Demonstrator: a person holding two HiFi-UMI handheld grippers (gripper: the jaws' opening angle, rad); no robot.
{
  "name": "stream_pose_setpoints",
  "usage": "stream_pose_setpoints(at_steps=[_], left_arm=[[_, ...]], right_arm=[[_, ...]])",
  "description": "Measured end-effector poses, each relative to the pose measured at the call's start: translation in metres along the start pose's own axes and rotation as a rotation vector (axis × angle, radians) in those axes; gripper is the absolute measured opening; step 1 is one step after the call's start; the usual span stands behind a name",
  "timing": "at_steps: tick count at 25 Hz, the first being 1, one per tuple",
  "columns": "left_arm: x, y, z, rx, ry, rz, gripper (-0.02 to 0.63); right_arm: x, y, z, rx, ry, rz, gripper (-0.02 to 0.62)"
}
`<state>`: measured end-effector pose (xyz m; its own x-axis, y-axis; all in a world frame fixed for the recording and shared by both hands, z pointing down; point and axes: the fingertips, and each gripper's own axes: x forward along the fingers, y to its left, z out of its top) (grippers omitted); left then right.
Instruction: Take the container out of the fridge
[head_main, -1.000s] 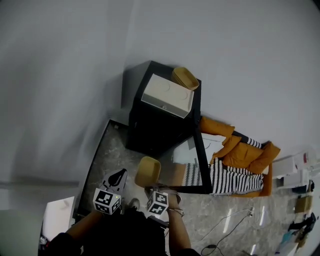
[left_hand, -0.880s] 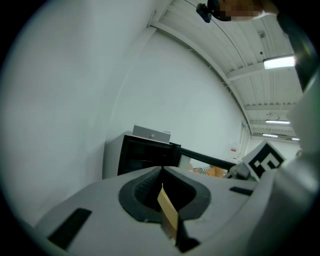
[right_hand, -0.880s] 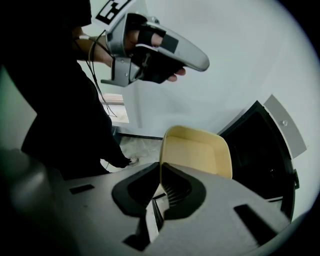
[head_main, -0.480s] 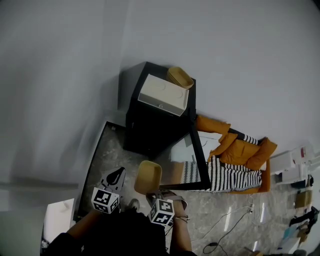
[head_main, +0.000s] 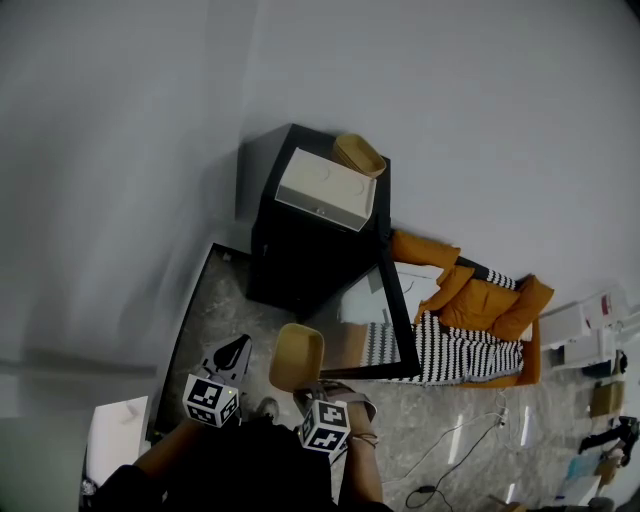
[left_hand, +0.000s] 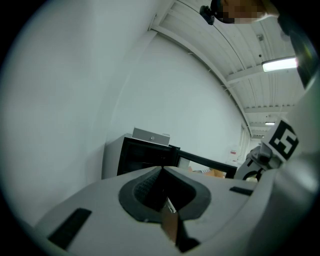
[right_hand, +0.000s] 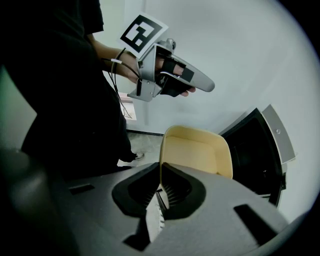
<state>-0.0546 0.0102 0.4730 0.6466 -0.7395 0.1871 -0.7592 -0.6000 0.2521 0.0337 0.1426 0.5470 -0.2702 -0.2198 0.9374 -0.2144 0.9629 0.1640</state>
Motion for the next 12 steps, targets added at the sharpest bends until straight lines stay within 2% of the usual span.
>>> stream_pose_setpoints(at_steps=[12], left_arm=[[-0.0004,-0.0017,-0.0024,-0.003,0.001,0.009,0.006]], right_arm=[[-0.0049,0.0037,0.0028,-0.021,-0.012,0.021,0.012]])
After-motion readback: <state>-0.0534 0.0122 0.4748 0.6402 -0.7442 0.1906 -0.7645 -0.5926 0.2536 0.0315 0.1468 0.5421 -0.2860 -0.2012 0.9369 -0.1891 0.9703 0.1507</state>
